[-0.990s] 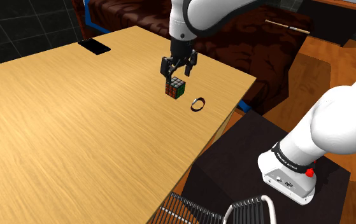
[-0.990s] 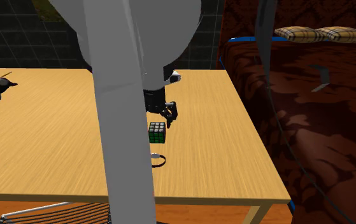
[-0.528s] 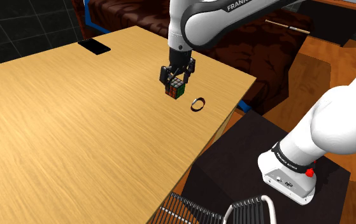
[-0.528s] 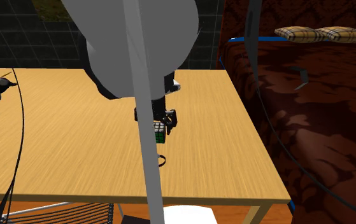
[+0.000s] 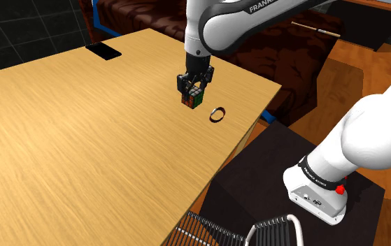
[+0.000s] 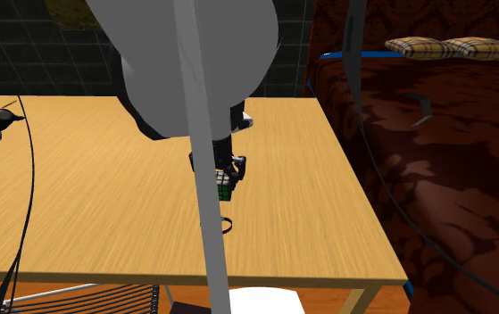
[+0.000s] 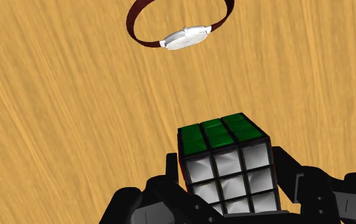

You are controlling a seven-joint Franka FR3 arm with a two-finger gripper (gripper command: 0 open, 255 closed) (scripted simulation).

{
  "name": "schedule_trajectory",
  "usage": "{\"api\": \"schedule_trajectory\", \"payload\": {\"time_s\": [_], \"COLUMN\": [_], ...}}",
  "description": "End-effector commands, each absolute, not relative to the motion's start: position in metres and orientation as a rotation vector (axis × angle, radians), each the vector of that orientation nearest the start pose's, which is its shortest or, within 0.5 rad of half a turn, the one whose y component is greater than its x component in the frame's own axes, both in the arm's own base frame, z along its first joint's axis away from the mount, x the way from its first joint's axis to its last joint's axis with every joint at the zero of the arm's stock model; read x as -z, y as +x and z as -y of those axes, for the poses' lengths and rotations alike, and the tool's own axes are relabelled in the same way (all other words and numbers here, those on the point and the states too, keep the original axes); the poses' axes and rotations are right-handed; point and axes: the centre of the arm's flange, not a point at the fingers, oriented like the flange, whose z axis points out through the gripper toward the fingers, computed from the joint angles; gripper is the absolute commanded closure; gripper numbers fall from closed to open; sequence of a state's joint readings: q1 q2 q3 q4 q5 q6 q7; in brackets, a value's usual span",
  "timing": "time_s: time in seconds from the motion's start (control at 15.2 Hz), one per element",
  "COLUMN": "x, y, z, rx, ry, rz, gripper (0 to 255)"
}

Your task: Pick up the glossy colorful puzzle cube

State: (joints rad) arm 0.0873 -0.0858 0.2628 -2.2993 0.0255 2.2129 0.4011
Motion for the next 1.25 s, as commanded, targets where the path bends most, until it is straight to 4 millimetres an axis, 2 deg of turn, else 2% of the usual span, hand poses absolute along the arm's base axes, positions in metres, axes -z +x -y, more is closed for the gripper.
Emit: {"api": "schedule_trajectory", "payload": {"time_s": [0.0, 0.07, 1.06, 1.19], "x": [-0.382, -0.381, -0.46, -0.461], "y": [0.469, 0.469, 0.469, 0.469], "z": [-0.173, -0.172, -0.172, -0.172], "rx": [-0.005, -0.005, -0.005, -0.005], "ry": [-3.143, -3.143, -3.143, -3.143], "rz": [-0.106, -0.106, -0.106, -0.106], "gripper": [255, 255, 255, 255]}}
